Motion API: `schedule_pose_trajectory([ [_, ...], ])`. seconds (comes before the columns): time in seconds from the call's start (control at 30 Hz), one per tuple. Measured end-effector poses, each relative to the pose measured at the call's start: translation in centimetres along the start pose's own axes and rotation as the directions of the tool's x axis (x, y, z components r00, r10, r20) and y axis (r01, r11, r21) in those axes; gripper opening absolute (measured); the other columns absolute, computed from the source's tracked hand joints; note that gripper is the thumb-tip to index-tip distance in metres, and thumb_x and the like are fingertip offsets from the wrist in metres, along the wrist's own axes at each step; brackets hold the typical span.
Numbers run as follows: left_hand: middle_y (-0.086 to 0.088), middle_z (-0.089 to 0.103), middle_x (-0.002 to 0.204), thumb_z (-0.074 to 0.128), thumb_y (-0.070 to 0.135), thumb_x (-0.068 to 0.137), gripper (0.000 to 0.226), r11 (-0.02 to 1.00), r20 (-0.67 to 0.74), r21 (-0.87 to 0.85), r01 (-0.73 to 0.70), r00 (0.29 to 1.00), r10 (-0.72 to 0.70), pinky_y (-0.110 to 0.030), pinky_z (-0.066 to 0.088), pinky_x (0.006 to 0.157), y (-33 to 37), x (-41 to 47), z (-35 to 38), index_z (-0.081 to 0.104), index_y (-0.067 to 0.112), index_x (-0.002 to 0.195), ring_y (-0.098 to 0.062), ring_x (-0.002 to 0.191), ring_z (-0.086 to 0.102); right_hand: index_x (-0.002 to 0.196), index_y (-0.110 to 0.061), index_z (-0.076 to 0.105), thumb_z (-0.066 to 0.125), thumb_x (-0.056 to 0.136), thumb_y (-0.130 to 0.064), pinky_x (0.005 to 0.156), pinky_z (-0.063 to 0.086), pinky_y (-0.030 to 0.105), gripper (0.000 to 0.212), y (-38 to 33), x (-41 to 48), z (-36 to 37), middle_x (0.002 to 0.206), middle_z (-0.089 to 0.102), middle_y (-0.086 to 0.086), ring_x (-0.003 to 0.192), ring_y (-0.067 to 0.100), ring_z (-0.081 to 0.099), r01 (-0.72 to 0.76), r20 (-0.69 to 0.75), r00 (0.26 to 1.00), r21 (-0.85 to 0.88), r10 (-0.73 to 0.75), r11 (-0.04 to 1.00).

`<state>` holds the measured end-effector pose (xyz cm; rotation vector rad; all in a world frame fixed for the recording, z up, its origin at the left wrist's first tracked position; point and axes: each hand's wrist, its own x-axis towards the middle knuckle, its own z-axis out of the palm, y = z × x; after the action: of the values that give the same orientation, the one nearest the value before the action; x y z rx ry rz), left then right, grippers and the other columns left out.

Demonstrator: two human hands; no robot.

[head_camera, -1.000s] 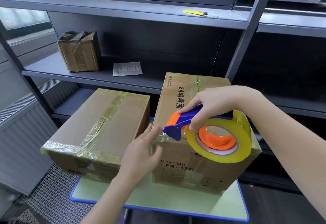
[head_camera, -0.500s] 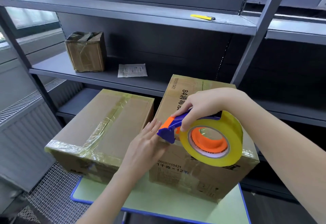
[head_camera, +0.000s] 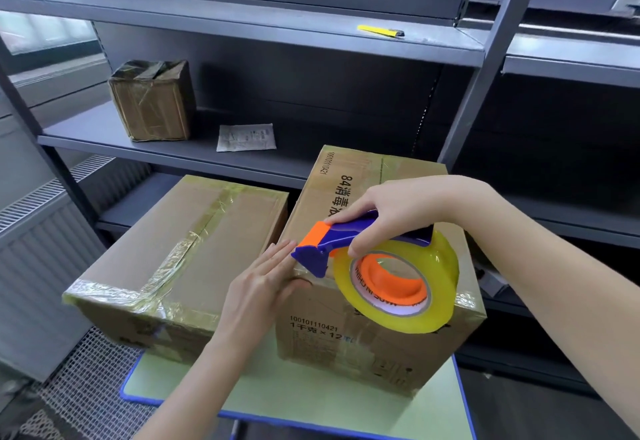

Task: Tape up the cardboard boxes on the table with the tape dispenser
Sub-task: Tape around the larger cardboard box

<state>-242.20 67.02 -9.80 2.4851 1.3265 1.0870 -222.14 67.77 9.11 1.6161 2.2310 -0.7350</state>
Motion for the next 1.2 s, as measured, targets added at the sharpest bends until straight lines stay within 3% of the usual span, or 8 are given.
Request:
schedule_pose_trajectory([
  [0.13, 0.005, 0.058, 0.128, 0.060, 0.055, 0.076, 0.061, 0.995, -0.010, 0.001, 0.099, 0.995, -0.099, -0.018, 0.034, 0.105, -1.0, -0.2, 0.1, 0.065, 0.013, 0.120, -0.013, 0.122, 0.052, 0.128, -0.052, 0.047, 0.060, 0.085, -0.047, 0.054, 0.044, 0.006, 0.045, 1.9, -3.2, -0.8, 0.098, 0.061, -0.021, 0.076, 0.002, 0.060, -0.045, -0.021, 0.999, 0.030, 0.045, 0.999],
  [0.3, 0.010, 0.051, 0.127, 0.073, 0.034, 0.071, 0.056, 0.998, -0.006, 0.028, 0.061, 0.998, -0.061, -0.006, 0.021, 0.107, -0.1, 0.0, 0.3, 0.062, 0.012, 0.121, -0.010, 0.123, 0.049, 0.132, -0.051, 0.044, 0.061, 0.085, -0.045, 0.052, 0.042, 0.006, 0.050, 4.0, -5.3, -0.3, 0.093, 0.059, -0.022, 0.073, 0.002, 0.059, -0.094, -0.020, 0.995, 0.004, 0.094, 0.996],
  [0.5, -0.003, 0.064, 0.120, 0.070, 0.049, 0.073, 0.057, 0.967, -0.037, 0.255, 0.028, 0.999, -0.019, -0.035, 0.045, 0.094, 1.0, 0.4, 0.1, 0.068, 0.009, 0.114, -0.017, 0.114, 0.059, 0.130, -0.051, 0.046, 0.061, 0.084, -0.045, 0.059, 0.043, 0.012, 0.049, 4.2, -4.7, 0.4, 0.104, 0.061, -0.013, 0.081, 0.006, 0.059, -0.065, -0.029, 0.998, -0.055, 0.063, 0.996],
  [0.6, -0.007, 0.066, 0.116, 0.064, 0.056, 0.073, 0.064, 0.923, -0.044, 0.380, -0.058, 0.996, 0.080, -0.035, 0.044, 0.092, 2.7, 0.6, 0.8, 0.069, 0.005, 0.111, -0.020, 0.109, 0.063, 0.131, -0.049, 0.047, 0.062, 0.084, -0.045, 0.057, 0.044, 0.011, 0.050, 4.2, -4.4, 0.5, 0.107, 0.061, -0.012, 0.080, 0.006, 0.060, -0.050, -0.009, 0.999, -0.068, 0.050, 0.996],
  [0.7, -0.008, 0.066, 0.116, 0.077, 0.043, 0.067, 0.059, 0.927, -0.043, 0.342, -0.156, 0.982, 0.182, -0.036, 0.041, 0.096, 4.7, 0.8, 2.2, 0.069, 0.004, 0.111, -0.020, 0.108, 0.063, 0.131, -0.049, 0.047, 0.061, 0.084, -0.045, 0.058, 0.044, 0.011, 0.049, 4.3, -4.4, 0.4, 0.107, 0.062, -0.012, 0.081, 0.007, 0.060, -0.049, -0.001, 0.999, -0.074, 0.049, 0.996],
  [0.8, -0.004, 0.068, 0.113, 0.056, 0.048, 0.086, 0.049, 0.952, -0.102, 0.256, -0.168, 0.975, 0.199, -0.027, 0.043, 0.098, 5.3, 0.9, 3.2, 0.070, 0.008, 0.110, -0.017, 0.107, 0.064, 0.130, -0.049, 0.048, 0.062, 0.083, -0.046, 0.057, 0.045, 0.011, 0.049, 4.3, -4.2, 0.3, 0.106, 0.062, -0.012, 0.081, 0.007, 0.060, -0.055, 0.021, 0.998, -0.077, 0.057, 0.996],
  [0.9, -0.003, 0.070, 0.108, 0.034, 0.048, 0.098, 0.055, 0.966, -0.147, 0.176, -0.192, 0.965, 0.218, -0.032, 0.051, 0.092, 4.7, 0.8, 3.4, 0.072, 0.009, 0.106, -0.017, 0.103, 0.066, 0.132, -0.047, 0.048, 0.062, 0.083, -0.047, 0.062, 0.046, 0.014, 0.050, 4.0, -4.0, 0.4, 0.107, 0.062, -0.010, 0.085, 0.009, 0.060, -0.058, 0.032, 0.998, -0.079, 0.061, 0.995],
  [1.2, -0.002, 0.069, 0.109, 0.036, 0.053, 0.097, 0.058, 0.974, -0.164, 0.117, -0.196, 0.963, 0.213, -0.021, 0.041, 0.101, 0.7, 1.0, 1.1, 0.074, 0.009, 0.104, -0.014, 0.105, 0.063, 0.130, -0.042, 0.052, 0.058, 0.086, -0.047, 0.055, 0.040, 0.011, 0.045, 0.8, -1.5, -0.3, 0.089, 0.058, -0.018, 0.074, 0.004, 0.057, 0.031, 0.018, 0.999, -0.122, -0.029, 0.992],
])
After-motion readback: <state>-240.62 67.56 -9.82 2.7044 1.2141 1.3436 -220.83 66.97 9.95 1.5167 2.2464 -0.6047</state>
